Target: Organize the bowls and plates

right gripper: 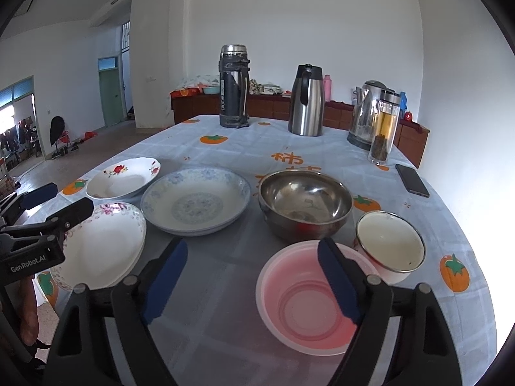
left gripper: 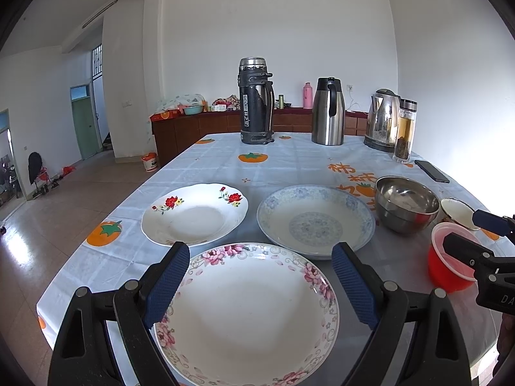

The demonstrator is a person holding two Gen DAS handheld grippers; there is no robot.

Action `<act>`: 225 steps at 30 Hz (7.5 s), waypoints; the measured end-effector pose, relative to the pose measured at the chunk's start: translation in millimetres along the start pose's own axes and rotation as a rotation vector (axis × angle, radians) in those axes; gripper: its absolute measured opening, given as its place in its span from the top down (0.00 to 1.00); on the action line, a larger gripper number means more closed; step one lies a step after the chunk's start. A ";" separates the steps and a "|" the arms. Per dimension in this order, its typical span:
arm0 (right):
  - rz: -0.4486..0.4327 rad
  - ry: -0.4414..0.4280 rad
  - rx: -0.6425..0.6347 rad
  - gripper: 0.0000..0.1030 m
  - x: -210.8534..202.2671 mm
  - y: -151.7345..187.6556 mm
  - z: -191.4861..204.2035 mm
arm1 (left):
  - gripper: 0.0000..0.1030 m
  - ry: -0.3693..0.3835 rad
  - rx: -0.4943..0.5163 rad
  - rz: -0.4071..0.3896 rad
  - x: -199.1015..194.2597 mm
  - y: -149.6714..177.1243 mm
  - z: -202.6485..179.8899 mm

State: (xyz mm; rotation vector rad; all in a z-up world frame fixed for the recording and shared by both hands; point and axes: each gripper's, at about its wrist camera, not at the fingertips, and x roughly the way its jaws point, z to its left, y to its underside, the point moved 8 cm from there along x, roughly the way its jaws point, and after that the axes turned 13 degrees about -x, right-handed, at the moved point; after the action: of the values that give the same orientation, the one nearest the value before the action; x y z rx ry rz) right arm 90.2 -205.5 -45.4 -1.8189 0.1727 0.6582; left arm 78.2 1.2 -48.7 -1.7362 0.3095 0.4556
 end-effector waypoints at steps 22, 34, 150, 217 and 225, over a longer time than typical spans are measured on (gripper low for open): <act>0.046 -0.149 -0.086 0.35 42.2 -13.7 71.9 | 0.11 -0.086 -0.033 0.018 13.7 5.8 46.2; 0.119 -0.273 -0.121 0.50 74.5 -8.7 109.4 | 0.19 -0.196 -0.104 0.098 22.3 19.6 106.0; 0.103 -0.365 -0.206 0.81 81.0 -8.6 144.7 | 0.84 -0.180 -0.126 0.238 26.9 38.3 107.2; 0.154 0.018 0.001 0.79 143.0 -30.4 14.2 | 0.83 0.036 0.007 0.248 169.9 -28.0 -12.8; 0.170 0.030 -0.001 0.79 145.5 -28.7 14.0 | 0.83 0.050 0.000 0.268 175.7 -24.0 -13.3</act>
State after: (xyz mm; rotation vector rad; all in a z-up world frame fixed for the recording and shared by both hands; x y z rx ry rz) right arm 218.7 -153.2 -99.4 -1.8293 0.3505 0.7502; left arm 246.3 0.4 -106.7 -1.7144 0.5820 0.6059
